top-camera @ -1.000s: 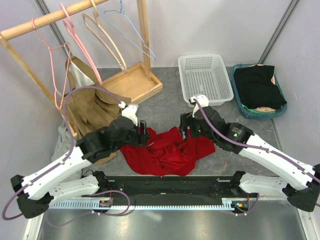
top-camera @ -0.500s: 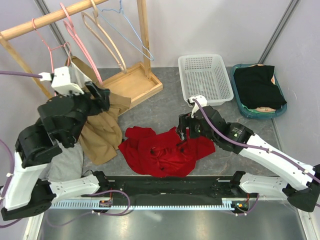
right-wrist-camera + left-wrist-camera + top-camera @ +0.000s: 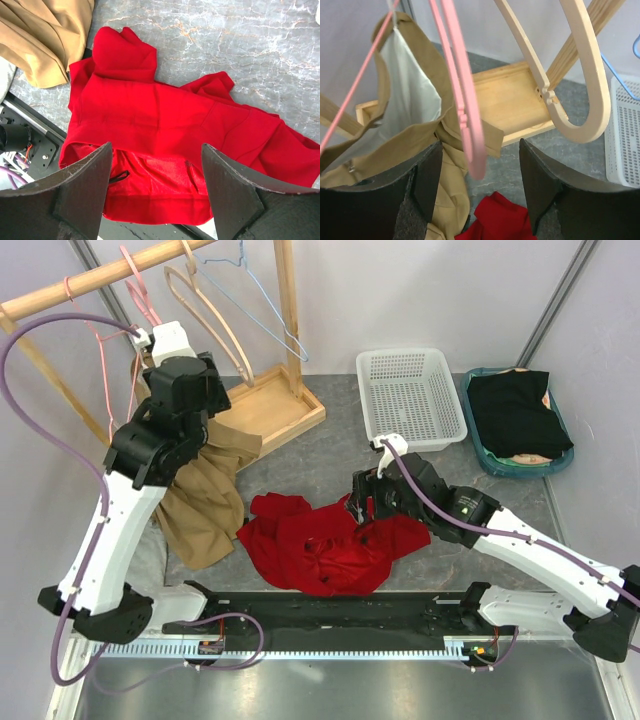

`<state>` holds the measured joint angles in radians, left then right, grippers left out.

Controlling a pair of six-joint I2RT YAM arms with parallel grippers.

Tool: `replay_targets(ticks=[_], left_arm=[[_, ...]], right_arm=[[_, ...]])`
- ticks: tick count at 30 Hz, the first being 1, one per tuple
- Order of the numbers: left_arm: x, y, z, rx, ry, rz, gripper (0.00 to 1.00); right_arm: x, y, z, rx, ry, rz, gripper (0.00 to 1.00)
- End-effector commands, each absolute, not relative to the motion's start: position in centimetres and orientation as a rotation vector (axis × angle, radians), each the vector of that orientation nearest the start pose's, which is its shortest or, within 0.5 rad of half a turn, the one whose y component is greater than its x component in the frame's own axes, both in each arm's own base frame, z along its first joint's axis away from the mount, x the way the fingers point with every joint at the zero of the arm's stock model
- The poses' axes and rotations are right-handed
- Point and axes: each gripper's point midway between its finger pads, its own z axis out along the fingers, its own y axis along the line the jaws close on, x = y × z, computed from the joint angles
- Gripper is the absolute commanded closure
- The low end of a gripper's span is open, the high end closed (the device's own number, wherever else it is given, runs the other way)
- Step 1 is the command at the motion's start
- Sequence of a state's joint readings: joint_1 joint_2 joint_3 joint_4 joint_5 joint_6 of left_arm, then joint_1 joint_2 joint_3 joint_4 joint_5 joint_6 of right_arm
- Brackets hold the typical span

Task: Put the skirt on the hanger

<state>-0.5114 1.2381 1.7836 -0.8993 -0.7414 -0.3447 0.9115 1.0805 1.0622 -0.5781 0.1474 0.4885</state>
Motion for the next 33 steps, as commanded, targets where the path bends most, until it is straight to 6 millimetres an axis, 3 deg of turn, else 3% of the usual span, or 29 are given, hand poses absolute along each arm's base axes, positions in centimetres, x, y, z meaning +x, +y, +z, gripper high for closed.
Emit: replay_targets(ticks=[1,3,5,10,12,18,25,33], left_arm=[[32.6,-5.2,45.6,-0.309,1.739,0.054,0.34],[33.2,-5.0,45.2,-0.308,1.751,0.064,0.38],[33.4,-4.5,44.9,-0.311,1.761,0.075,0.49],[33.1,-3.9,44.9,-0.304,1.774,0.096,0.91],[32.7,-3.7,45.9,-0.297,1.761,0.095,0.98],[31.0,-2.3,49.2,-0.296,1.699,0.123,0.98],[28.6,-0.9,50.8,-0.309,1.668,0.141,0.98],[22.5,-0.2,51.4,-0.252,1.638,0.008,0.98]], right_arm=[[20.7,26.2,22.8,-0.368,2.195,0.673,0.22],[20.7,26.2,22.4,-0.367,2.199,0.666,0.23],[20.8,26.2,22.3,-0.367,2.201,0.664,0.23],[21.0,26.0,22.2,-0.364,2.199,0.646,0.23],[21.0,26.0,22.1,-0.363,2.202,0.645,0.23],[21.0,26.0,21.7,-0.36,2.212,0.637,0.23],[21.1,26.1,21.5,-0.356,2.217,0.631,0.23],[21.3,26.3,21.6,-0.357,2.221,0.627,0.23]])
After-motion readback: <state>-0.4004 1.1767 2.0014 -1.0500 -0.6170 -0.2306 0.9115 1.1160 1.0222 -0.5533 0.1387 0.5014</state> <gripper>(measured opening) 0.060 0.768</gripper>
